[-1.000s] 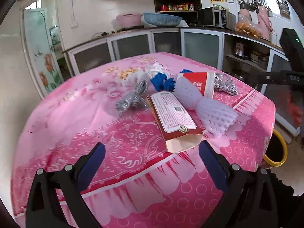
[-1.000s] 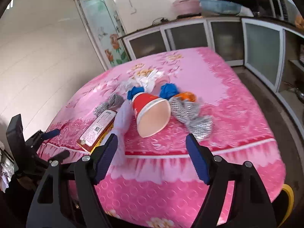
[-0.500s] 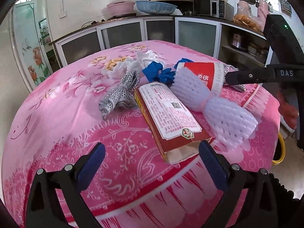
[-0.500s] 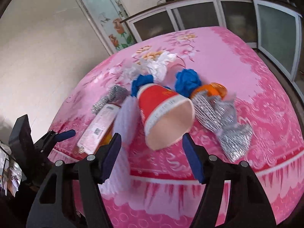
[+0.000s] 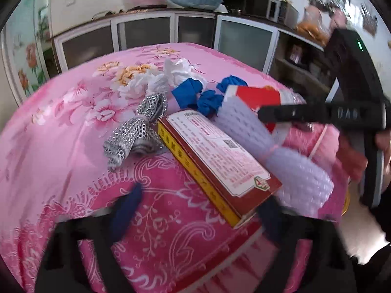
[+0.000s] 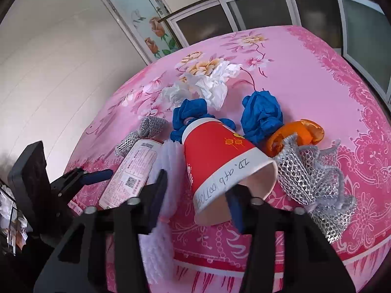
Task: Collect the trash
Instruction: 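Grasp the red-and-yellow box with the left gripper while the right grasps the red cup, then carry the box and the red cup over the bin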
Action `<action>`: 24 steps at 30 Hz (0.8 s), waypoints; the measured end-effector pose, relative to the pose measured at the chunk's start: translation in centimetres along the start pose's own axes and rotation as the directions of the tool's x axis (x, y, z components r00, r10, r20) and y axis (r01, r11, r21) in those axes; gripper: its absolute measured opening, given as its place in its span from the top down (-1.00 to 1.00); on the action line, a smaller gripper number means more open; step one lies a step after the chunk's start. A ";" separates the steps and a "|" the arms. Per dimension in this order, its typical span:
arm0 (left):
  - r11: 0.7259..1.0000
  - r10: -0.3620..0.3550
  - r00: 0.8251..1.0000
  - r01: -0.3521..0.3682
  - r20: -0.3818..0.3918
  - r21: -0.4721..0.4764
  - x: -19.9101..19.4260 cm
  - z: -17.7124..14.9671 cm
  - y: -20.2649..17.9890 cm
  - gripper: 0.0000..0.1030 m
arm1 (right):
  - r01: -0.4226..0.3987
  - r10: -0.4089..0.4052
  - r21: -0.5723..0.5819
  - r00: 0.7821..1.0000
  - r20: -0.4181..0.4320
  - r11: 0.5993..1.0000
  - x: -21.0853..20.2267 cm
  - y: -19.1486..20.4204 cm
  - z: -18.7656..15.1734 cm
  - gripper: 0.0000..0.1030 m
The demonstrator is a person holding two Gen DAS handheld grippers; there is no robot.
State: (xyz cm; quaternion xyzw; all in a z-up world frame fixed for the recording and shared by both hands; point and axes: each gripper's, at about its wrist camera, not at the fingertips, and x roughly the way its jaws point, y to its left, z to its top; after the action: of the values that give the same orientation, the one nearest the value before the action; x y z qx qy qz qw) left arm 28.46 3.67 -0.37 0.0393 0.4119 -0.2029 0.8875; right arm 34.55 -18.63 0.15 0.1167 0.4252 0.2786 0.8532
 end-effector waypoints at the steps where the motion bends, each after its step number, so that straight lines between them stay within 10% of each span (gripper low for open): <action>1: 1.000 -0.020 1.000 0.020 -0.007 -0.019 0.2 0.1 0.3 0.21 | -0.001 0.001 0.012 1.000 -0.006 1.000 0.2 -0.2 0.1 0.54; 3: 0.999 -0.035 0.999 0.034 -0.013 -0.036 0.4 0.1 0.5 0.71 | 0.003 -0.002 0.026 1.000 -0.010 1.000 0.4 -0.5 0.1 0.76; 6: 1.000 -0.010 1.000 0.010 0.003 -0.016 0.1 -0.2 0.1 0.86 | 0.029 -0.029 0.024 1.000 -0.003 0.999 0.4 -0.3 0.0 0.94; 24: 0.996 -0.080 0.987 0.083 0.142 -0.020 -8.7 -1.7 -3.3 0.94 | 0.107 -0.104 -0.006 0.975 0.198 0.994 -15.2 0.2 -4.8 0.94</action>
State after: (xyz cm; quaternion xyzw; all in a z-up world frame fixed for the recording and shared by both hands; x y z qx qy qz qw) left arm 20.93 3.87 5.32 -0.0035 0.3518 -0.2360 0.9058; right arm 23.39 -27.35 7.35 0.1140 0.3420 0.2236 0.9056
